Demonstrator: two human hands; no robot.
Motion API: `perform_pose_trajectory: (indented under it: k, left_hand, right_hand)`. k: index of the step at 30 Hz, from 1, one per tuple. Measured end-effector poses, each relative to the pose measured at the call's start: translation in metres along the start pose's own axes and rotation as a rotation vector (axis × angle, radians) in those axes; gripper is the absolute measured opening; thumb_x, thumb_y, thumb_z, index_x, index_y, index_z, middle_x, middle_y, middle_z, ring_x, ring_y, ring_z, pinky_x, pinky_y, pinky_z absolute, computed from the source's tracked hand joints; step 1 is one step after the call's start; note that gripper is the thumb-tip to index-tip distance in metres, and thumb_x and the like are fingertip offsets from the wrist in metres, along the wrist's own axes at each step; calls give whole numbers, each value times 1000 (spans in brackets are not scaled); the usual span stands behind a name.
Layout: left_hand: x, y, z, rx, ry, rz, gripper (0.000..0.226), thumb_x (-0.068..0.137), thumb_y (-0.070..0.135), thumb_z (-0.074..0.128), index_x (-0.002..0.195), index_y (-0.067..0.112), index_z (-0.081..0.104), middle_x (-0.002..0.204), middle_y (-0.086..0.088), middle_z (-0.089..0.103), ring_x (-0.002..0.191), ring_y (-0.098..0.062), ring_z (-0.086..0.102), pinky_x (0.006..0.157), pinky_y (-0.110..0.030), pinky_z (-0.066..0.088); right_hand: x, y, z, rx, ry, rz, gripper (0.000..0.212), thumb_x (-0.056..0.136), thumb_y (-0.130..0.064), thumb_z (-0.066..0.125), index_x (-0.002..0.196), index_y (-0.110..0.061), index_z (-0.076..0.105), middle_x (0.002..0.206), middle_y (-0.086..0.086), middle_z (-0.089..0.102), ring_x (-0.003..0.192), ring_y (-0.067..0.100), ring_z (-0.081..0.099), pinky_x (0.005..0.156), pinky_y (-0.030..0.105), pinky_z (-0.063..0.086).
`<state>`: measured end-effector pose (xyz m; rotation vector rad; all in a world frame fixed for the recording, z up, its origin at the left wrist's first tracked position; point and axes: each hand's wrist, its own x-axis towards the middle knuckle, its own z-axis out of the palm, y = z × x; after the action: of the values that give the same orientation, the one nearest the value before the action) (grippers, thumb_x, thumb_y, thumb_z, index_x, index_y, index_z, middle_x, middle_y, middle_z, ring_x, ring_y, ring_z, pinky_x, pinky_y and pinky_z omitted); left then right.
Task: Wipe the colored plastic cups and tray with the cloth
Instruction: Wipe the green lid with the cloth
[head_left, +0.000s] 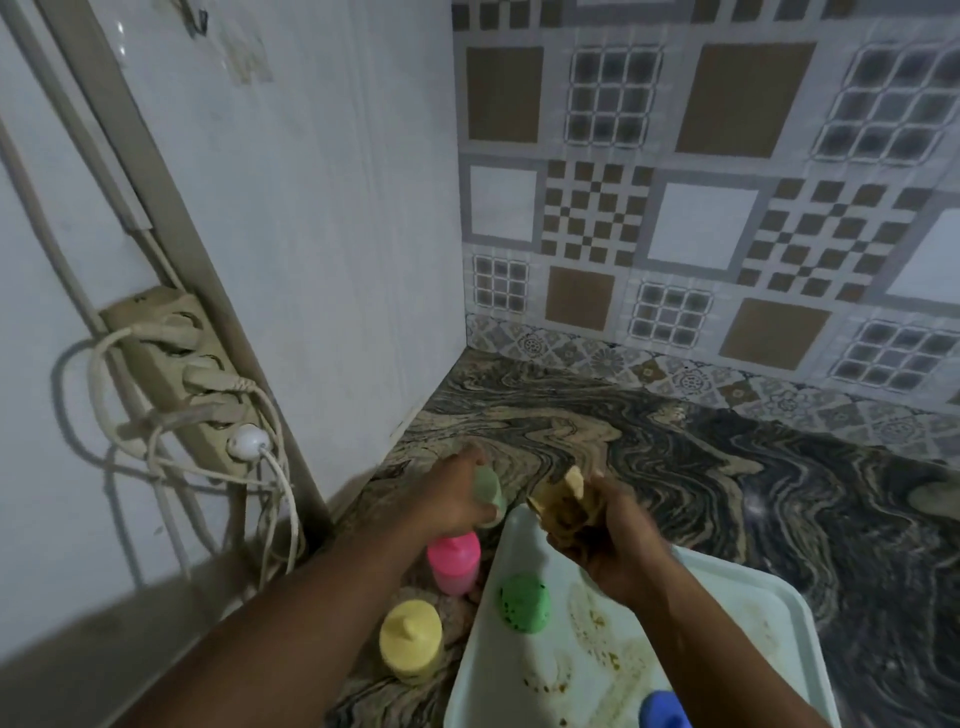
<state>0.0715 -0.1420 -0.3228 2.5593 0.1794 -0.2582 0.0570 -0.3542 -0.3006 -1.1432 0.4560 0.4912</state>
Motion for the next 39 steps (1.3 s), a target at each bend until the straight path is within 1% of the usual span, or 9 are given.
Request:
perform_pose_trajectory:
  k: [4,8,13,19,22,28,30,32,39]
  left_hand:
    - [15,-7,3,147,-129,-12,76,75,35,82,141,22,46,133,-11,59,115,-30,61,91,-36,52]
    - [20,-9,8,201,-217,-32,79,74,37,82,142,20,45,127,-11,62,108,-30,63,87,-39,55]
    - [27,-14,8,243,-155,-9,78,73,42,83,138,22,47,131,-12,59,113,-32,62,89,-39,52]
    - [19,-11,9,303,-101,45,94,78,64,68,152,26,25,158,-12,25,141,-42,32,110,-51,37]
    - [3,7,8,350,8,335,67,82,59,66,138,29,44,141,-1,40,132,-29,36,101,-45,42]
    - [-28,41,33,643,-344,588,40,85,39,72,121,21,66,115,-3,64,105,-24,56,92,-42,40]
    - [-32,43,40,688,-337,624,10,86,23,68,93,16,68,87,-4,63,76,-23,55,78,-36,37]
    - [-33,40,45,675,-344,580,19,84,13,65,69,15,54,67,-4,50,57,-21,43,69,-35,37]
    - [-30,30,49,298,-269,438,14,85,0,57,88,4,70,88,-16,68,76,-32,62,59,-34,40]
  right_hand:
    - [2,3,2,-72,2,-5,23,101,-19,42,81,-16,52,86,16,45,71,28,52,65,35,41]
    - [12,8,4,-57,54,-4,31,105,-32,48,102,-6,65,81,13,71,72,26,73,73,38,51]
    - [17,13,7,-76,54,-1,33,106,-32,48,106,-6,67,92,16,70,81,30,72,81,41,52]
    - [20,8,-2,-26,84,-13,45,103,-40,50,124,-4,65,85,14,74,83,31,69,74,40,55]
    - [17,3,-13,38,61,-33,47,102,-46,51,118,-5,68,93,14,75,88,29,68,80,41,54]
    - [3,-2,-25,107,32,-90,24,98,-28,62,109,-7,69,94,14,76,90,27,69,75,36,55]
    - [2,1,-29,76,76,-105,22,99,-13,60,117,-1,65,94,16,76,89,28,69,74,36,57]
    - [2,5,-35,14,114,-116,27,100,-7,56,124,4,60,108,22,73,97,33,70,76,39,58]
    - [-6,25,-48,-307,168,-326,22,101,-17,59,120,-11,68,105,11,76,97,28,73,84,43,60]
